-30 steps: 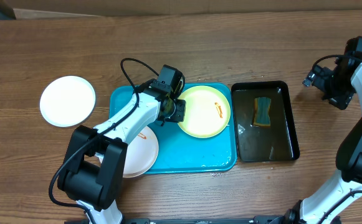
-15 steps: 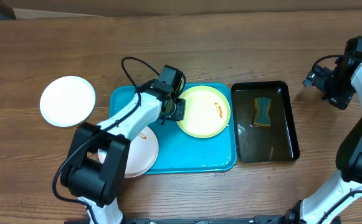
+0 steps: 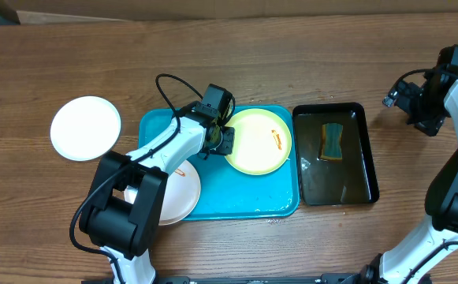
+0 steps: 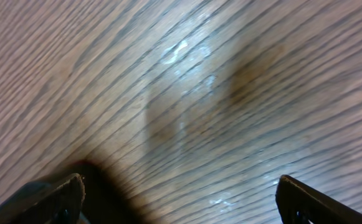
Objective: Clean dirty plates on tray and stack at the side
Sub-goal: 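Lower the right gripper into the black tray onto the sponge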
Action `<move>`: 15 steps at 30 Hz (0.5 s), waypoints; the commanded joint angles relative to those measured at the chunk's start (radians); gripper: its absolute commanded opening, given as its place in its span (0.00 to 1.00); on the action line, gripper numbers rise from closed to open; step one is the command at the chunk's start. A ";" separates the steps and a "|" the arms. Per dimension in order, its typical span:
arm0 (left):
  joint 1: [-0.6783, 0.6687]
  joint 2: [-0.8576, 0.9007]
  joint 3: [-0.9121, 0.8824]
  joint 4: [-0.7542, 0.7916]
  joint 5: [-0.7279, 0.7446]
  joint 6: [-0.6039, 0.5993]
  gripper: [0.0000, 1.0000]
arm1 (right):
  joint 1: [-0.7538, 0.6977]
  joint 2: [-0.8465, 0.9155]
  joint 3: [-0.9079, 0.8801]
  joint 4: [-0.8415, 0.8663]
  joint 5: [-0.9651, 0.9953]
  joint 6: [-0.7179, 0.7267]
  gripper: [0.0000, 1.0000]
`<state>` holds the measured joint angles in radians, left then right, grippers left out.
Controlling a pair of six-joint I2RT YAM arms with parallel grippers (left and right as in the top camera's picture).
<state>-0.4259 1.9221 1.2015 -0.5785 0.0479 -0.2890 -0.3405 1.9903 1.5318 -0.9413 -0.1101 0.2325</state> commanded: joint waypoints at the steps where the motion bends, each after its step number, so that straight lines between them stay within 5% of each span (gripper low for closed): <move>1: -0.006 0.007 -0.004 0.004 -0.006 0.005 0.31 | -0.002 -0.038 0.027 -0.006 -0.118 0.012 1.00; 8: -0.006 0.007 -0.004 0.009 -0.005 0.005 0.31 | 0.003 -0.038 0.027 -0.135 -0.452 0.011 1.00; 15: -0.006 0.007 -0.004 0.009 -0.006 0.005 0.30 | 0.122 -0.038 0.027 -0.204 -0.411 -0.069 0.73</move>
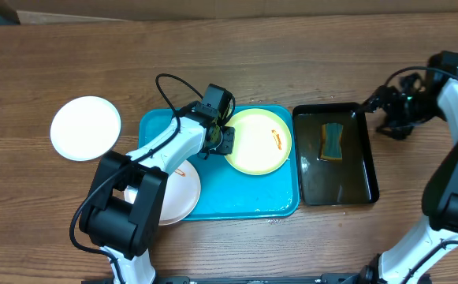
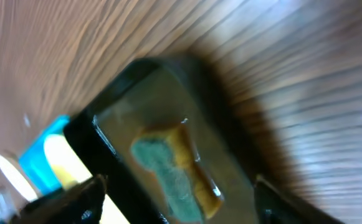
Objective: Clean dirty plates on tray and stack at the side
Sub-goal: 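Lower the right gripper into the black tray onto the sponge, then grasp the sponge with the right gripper and lift it from the water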
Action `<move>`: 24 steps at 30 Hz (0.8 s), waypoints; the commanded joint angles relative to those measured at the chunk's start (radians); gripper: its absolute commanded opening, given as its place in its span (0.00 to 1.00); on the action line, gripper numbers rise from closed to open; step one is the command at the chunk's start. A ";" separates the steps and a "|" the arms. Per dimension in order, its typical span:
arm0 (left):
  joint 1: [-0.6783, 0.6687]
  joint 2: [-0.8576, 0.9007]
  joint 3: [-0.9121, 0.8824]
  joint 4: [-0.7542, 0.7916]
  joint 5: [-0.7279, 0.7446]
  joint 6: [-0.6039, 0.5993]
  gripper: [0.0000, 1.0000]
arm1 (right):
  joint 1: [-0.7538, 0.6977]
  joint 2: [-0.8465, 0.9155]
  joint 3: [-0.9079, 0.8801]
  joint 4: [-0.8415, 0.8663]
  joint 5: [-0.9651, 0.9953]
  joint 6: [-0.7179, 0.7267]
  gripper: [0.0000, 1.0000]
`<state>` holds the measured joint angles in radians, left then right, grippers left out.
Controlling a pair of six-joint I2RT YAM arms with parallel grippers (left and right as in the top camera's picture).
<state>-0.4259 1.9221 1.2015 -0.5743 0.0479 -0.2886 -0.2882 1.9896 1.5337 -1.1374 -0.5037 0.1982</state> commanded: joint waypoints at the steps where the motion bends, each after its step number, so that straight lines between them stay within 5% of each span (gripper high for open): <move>1: -0.006 0.007 -0.004 0.005 -0.006 0.004 0.31 | 0.097 -0.037 0.025 -0.014 0.008 -0.034 0.73; 12: -0.006 0.007 -0.004 0.006 -0.006 0.004 0.30 | 0.377 -0.037 -0.021 0.003 0.636 0.116 0.70; 20: -0.006 0.007 -0.004 0.006 -0.006 0.004 0.31 | 0.435 -0.035 -0.183 0.170 0.660 0.121 0.68; 22: -0.006 0.007 -0.004 0.006 -0.006 0.004 0.31 | 0.435 -0.035 -0.212 0.206 0.660 0.121 0.58; 24: -0.006 0.007 -0.004 0.006 -0.006 0.004 0.31 | 0.435 -0.035 -0.233 0.243 0.659 0.121 0.22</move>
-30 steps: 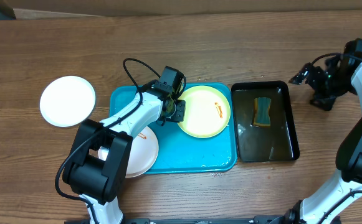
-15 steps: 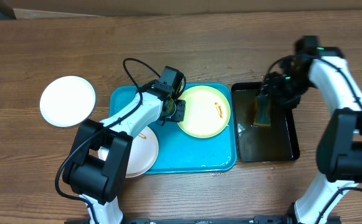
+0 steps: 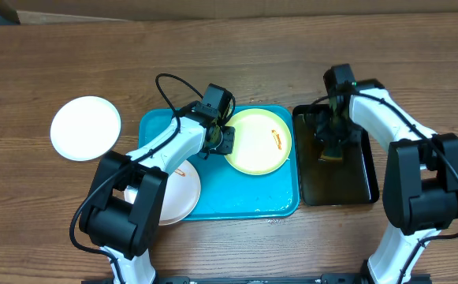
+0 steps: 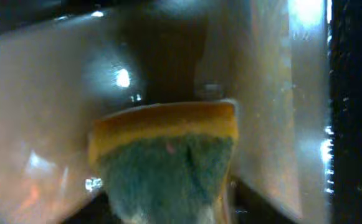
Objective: Clean dirty plates on tray and stack at the side
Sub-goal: 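Grasp the sponge with the right gripper and lift it from the water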
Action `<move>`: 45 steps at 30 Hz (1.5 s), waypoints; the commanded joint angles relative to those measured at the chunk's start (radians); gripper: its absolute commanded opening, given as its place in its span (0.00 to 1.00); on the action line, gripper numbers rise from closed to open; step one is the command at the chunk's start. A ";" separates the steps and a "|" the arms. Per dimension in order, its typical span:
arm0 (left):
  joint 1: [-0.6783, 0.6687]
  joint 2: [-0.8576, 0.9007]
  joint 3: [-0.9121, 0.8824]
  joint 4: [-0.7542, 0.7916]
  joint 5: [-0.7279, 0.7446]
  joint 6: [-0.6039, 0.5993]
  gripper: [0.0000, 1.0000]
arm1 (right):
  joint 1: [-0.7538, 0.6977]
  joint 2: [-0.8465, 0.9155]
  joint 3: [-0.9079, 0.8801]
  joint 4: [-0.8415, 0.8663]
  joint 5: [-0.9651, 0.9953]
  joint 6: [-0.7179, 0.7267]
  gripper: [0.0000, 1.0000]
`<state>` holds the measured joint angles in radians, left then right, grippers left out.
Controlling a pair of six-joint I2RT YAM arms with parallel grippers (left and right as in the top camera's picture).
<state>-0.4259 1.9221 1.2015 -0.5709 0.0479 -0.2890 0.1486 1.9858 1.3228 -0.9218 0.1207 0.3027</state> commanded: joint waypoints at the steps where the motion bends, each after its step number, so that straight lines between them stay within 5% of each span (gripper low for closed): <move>1: -0.006 0.007 -0.004 0.003 -0.006 0.005 0.31 | -0.002 -0.031 -0.023 0.035 0.026 0.016 0.04; 3: -0.006 0.007 -0.004 0.003 -0.006 0.005 0.31 | -0.002 -0.031 -0.020 0.050 -0.009 0.016 0.04; 4: -0.006 0.007 -0.004 0.003 -0.006 0.005 0.31 | -0.002 -0.031 -0.018 0.051 -0.028 0.016 0.28; 5: -0.006 0.007 -0.004 0.004 -0.006 0.004 0.31 | -0.002 -0.031 -0.016 0.053 -0.049 0.016 0.63; 6: -0.006 0.007 -0.004 0.004 -0.006 0.004 0.31 | -0.002 -0.031 -0.014 0.050 -0.074 0.015 0.77; 7: -0.006 0.007 -0.004 0.004 -0.006 0.004 0.31 | -0.002 -0.031 -0.014 0.040 -0.095 0.016 0.79; 12: -0.006 0.007 -0.004 0.002 -0.006 0.005 0.32 | -0.002 -0.032 -0.014 -0.039 -0.131 0.016 0.70; 14: -0.006 0.007 -0.004 0.003 -0.006 0.005 0.32 | -0.002 -0.032 -0.014 -0.077 -0.131 0.016 0.44; 16: -0.006 0.007 -0.004 0.004 -0.006 0.004 0.32 | -0.002 -0.032 -0.014 -0.091 -0.131 0.016 0.04; 19: -0.006 0.007 -0.004 0.008 -0.006 0.004 0.32 | -0.002 -0.032 -0.014 -0.095 -0.131 0.005 0.04; 22: -0.005 0.007 -0.004 0.008 -0.006 0.004 0.37 | -0.006 -0.032 -0.001 -0.087 -0.129 -0.050 0.44; 25: -0.005 0.007 -0.002 0.007 -0.033 0.004 0.37 | -0.017 -0.032 0.026 -0.084 -0.109 -0.052 0.46; 28: 0.008 0.007 0.005 0.008 -0.051 -0.002 0.31 | -0.032 -0.032 0.049 -0.074 -0.097 -0.048 0.59; 41: 0.022 0.007 0.015 0.060 -0.002 -0.014 0.29 | -0.046 -0.031 0.038 -0.050 -0.097 -0.040 0.59; 45: 0.022 0.007 0.019 0.065 0.007 -0.014 0.21 | -0.046 -0.031 0.038 -0.043 -0.097 -0.040 0.59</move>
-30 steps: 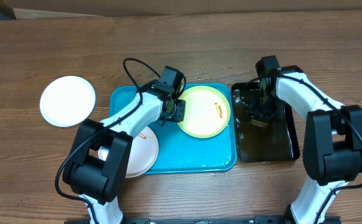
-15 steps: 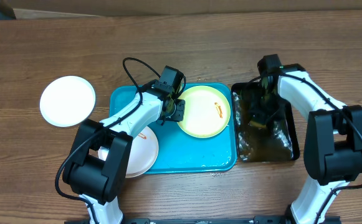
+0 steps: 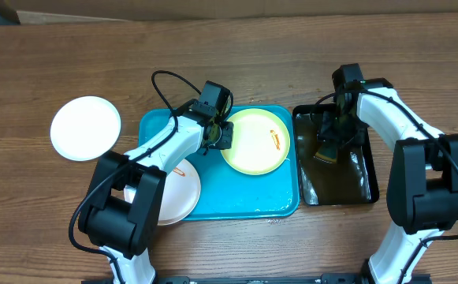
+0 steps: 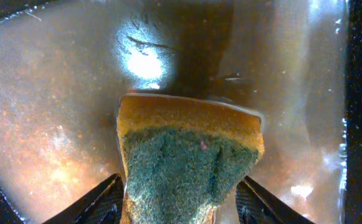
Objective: Clean dirty plates on tray and stack at the side
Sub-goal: 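Grasp the sponge with the right gripper and lift it from the water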
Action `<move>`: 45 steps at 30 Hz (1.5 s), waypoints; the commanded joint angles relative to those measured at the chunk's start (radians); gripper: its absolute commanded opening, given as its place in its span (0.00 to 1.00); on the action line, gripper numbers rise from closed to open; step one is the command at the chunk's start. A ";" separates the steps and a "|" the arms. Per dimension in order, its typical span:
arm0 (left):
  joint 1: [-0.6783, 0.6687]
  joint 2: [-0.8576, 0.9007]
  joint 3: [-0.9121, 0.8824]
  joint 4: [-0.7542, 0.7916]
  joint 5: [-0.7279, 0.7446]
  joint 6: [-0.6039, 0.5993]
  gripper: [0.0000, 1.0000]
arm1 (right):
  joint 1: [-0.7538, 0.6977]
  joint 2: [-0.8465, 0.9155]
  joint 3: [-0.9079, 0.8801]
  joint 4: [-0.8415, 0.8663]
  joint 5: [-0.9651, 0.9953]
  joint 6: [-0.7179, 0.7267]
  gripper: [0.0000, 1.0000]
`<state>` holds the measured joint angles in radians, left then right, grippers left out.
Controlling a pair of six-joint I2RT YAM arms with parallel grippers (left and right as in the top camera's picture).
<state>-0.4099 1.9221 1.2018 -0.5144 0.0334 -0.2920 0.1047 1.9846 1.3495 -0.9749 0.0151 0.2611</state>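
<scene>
A yellow-green plate [image 3: 256, 142] with an orange smear lies on the blue tray [image 3: 284, 207]. My left gripper [image 3: 218, 134] is at its left rim, shut on the edge. A second dirty white plate [image 3: 180, 193] sits at the tray's front left, partly under the left arm. One clean white plate [image 3: 86, 128] rests on the table to the left. In the black water basin [image 3: 370, 177], my right gripper [image 4: 179, 182] is shut on the sponge [image 4: 187, 155], yellow with a green scrub face. The sponge [image 3: 326, 150] narrows between the fingers [image 4: 103, 200].
The basin holds murky water and stands right beside the tray. Bare wooden table surrounds the tray, the basin and the clean plate. Both arms reach in from the front edge.
My right gripper has come down over the sponge in the basin and now pinches it. The left gripper and the yellow-green plate have shifted slightly up and to the left.
My right gripper was open over bare table at the far right, while the left held the yellow-green plate's rim. Then the right was near the basin's corner, then above the sponge in the water. Now it grips the sponge.
</scene>
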 commanded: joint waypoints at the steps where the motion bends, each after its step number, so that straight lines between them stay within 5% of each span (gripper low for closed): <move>1: 0.006 0.007 0.018 0.012 0.021 -0.011 0.20 | -0.003 -0.030 0.011 0.016 0.009 0.002 0.59; 14: 0.006 0.007 0.020 0.021 0.022 -0.011 0.24 | -0.002 -0.030 0.011 0.038 0.008 0.033 0.57; 17: 0.006 0.007 0.020 0.021 0.022 -0.011 0.24 | 0.000 -0.030 0.011 0.032 0.005 0.036 0.42; 20: 0.006 0.007 0.020 0.021 0.022 -0.011 0.22 | 0.002 -0.030 0.011 0.036 0.005 0.036 0.11; 22: 0.006 0.007 0.020 0.020 0.021 -0.011 0.22 | 0.002 -0.030 0.011 0.045 0.001 0.035 0.05; 35: 0.006 0.007 0.023 0.021 0.012 -0.031 0.20 | 0.014 -0.030 0.011 0.069 -0.084 0.020 0.09; 38: 0.006 0.007 0.026 0.022 0.012 -0.031 0.20 | 0.014 -0.030 0.011 0.069 -0.085 0.020 0.04; 45: 0.012 0.007 0.033 0.017 0.012 -0.031 0.04 | 0.014 -0.030 0.011 0.053 -0.085 0.010 0.04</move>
<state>-0.4099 1.9221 1.2083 -0.5003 0.0410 -0.3176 0.1139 1.9846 1.3495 -0.9195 -0.0635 0.2844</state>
